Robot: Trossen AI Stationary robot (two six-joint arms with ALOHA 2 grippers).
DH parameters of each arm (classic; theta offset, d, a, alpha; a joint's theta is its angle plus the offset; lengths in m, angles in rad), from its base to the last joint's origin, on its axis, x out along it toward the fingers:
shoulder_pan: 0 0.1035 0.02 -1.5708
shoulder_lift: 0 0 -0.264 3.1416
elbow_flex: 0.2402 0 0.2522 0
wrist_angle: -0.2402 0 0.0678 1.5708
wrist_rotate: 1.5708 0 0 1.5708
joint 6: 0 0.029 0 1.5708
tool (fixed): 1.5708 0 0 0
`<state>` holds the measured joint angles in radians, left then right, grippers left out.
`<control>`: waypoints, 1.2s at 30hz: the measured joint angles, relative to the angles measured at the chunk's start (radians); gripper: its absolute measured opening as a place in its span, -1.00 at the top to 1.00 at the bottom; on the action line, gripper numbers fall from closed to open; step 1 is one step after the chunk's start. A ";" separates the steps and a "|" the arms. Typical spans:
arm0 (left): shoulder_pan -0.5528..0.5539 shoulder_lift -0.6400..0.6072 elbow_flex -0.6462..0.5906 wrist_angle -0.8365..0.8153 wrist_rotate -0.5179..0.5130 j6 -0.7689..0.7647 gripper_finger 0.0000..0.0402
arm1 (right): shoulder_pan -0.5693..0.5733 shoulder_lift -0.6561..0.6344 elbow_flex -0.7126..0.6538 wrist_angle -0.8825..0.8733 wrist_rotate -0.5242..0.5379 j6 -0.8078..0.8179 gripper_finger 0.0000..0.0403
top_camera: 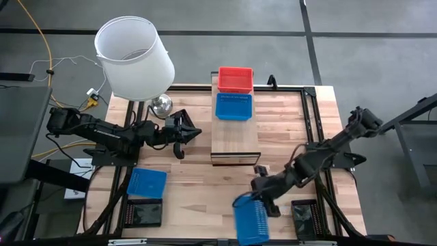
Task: Stack baskets on shelf by color
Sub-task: Stack the right blue bin on top of the blue bin on the shelf
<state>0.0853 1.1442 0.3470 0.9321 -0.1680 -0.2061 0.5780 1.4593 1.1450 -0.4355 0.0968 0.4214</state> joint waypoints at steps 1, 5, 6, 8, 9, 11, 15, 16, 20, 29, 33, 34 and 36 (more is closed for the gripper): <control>0.000 0.000 0.000 0.000 0.000 0.000 1.00 | -0.012 -0.006 0.017 0.010 0.031 -0.035 0.99; 0.000 0.000 0.000 0.000 0.000 0.000 1.00 | -0.064 -0.016 0.090 0.012 0.395 -0.145 0.99; 0.000 0.000 0.000 0.000 0.000 0.000 1.00 | -0.082 -0.019 0.103 0.004 0.520 -0.149 0.99; 0.000 0.000 0.000 0.000 0.000 0.000 1.00 | -0.124 -0.028 0.123 -0.012 0.752 -0.107 0.99; 0.000 0.000 0.000 -0.001 0.000 0.000 1.00 | -0.148 -0.038 0.127 -0.018 0.831 -0.083 0.99; -0.001 0.000 0.000 -0.005 0.002 0.000 1.00 | -0.196 -0.067 0.124 -0.018 0.923 -0.039 1.00; -0.001 0.000 0.000 -0.009 0.008 0.000 1.00 | -0.302 -0.130 0.064 -0.013 0.950 0.092 1.00; -0.001 0.000 0.000 -0.009 0.008 0.000 1.00 | -0.331 -0.146 0.041 -0.009 0.955 0.133 1.00; -0.001 0.000 0.000 -0.008 0.007 0.000 1.00 | -0.442 -0.196 -0.054 0.022 0.958 0.266 1.00; -0.001 0.000 0.000 0.000 0.003 0.000 1.00 | -0.601 -0.223 -0.205 0.323 0.703 0.265 1.00; -0.001 0.000 0.000 0.000 0.004 0.000 1.00 | -0.604 -0.223 -0.212 0.320 0.710 0.289 1.00; -0.001 0.000 0.000 0.000 0.006 0.000 1.00 | -0.604 -0.223 -0.212 0.321 0.709 0.300 1.00; -0.001 0.000 0.000 0.000 0.007 0.000 1.00 | -0.604 -0.223 -0.212 0.319 0.709 0.328 1.00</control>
<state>0.0845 1.1442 0.3473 0.9318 -0.1608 -0.2058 -0.0257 1.2362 0.9333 -0.1165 0.8055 0.7489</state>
